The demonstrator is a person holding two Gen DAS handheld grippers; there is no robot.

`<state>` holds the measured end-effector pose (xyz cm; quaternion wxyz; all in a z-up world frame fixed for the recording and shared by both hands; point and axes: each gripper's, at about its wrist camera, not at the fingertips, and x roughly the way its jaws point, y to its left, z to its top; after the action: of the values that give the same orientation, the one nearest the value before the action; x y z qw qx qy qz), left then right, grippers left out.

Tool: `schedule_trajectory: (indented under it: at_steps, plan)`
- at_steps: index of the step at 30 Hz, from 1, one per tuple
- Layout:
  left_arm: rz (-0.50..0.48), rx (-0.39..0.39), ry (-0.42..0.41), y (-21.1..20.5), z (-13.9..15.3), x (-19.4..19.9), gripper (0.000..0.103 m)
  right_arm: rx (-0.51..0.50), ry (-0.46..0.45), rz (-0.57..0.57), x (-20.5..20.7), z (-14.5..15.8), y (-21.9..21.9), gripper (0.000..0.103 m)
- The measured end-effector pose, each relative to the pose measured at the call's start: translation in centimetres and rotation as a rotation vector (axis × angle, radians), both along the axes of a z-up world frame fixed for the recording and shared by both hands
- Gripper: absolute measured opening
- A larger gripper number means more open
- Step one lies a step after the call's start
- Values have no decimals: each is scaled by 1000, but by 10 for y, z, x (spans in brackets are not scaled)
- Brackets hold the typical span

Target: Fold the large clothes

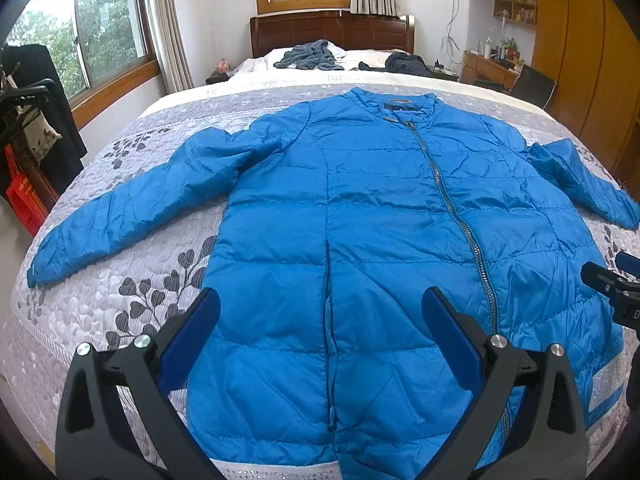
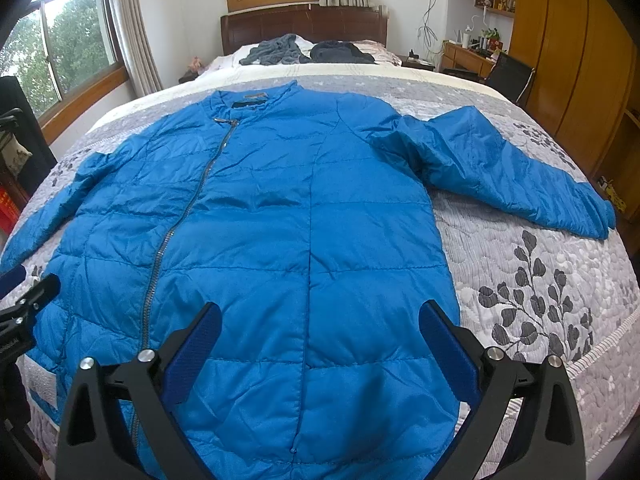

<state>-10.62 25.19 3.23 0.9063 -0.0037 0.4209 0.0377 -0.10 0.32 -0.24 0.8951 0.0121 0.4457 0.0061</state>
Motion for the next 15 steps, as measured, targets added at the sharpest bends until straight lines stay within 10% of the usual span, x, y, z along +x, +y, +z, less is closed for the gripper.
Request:
schedule_trajectory:
  at_steps: [15]
  plan:
    - [-1,-1,1,1,0,-1,100,2,0,1,0,0,0,99]
